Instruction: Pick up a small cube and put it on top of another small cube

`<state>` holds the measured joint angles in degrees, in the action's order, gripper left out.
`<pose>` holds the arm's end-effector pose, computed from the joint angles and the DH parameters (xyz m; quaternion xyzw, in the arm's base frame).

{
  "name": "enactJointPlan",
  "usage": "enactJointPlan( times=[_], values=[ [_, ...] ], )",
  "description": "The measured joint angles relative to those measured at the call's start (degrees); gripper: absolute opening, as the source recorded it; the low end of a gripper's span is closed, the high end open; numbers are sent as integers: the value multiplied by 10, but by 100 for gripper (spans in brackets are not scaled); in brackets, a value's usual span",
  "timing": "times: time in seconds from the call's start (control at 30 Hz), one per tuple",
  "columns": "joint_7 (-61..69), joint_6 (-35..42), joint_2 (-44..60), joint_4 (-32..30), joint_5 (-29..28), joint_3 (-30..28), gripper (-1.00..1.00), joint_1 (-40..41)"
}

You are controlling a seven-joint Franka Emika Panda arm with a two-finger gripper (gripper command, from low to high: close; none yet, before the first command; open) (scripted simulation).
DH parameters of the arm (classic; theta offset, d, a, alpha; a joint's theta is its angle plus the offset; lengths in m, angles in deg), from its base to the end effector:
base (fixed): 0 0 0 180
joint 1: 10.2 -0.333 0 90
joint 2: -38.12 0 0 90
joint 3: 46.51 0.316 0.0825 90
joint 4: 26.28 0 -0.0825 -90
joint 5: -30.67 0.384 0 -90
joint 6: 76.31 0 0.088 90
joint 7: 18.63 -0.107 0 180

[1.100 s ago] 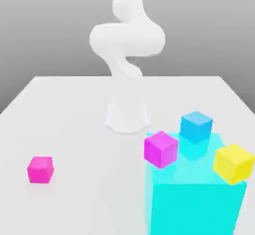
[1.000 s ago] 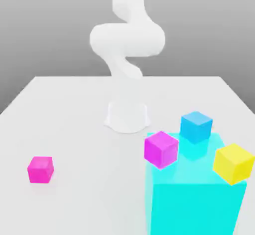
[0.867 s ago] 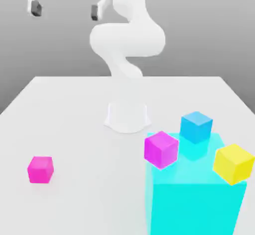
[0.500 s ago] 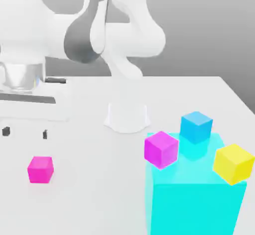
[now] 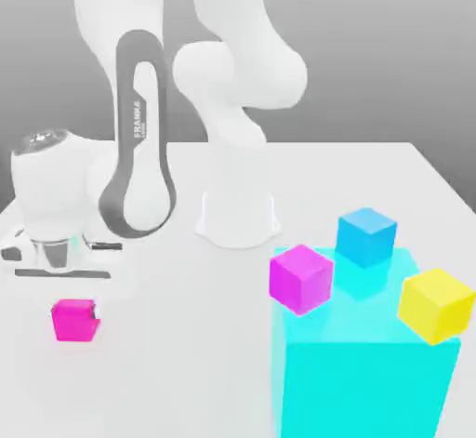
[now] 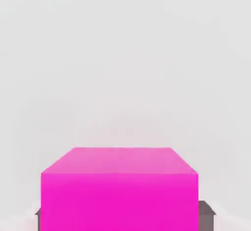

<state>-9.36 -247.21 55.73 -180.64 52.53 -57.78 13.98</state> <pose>0.2995 -0.2553 0.1353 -0.9161 0.4010 0.0009 0.0001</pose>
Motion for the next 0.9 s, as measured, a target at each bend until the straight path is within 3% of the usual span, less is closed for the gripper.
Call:
enactJointPlan(
  times=[0.1,0.3,0.9],
  values=[
    [-13,11,-15,-4,-16,-17,-100,-13],
    [-118,100,-119,-17,-157,-90,-100,-57],
    [-262,475,-105,300,-120,47,-100,-222]
  ],
)
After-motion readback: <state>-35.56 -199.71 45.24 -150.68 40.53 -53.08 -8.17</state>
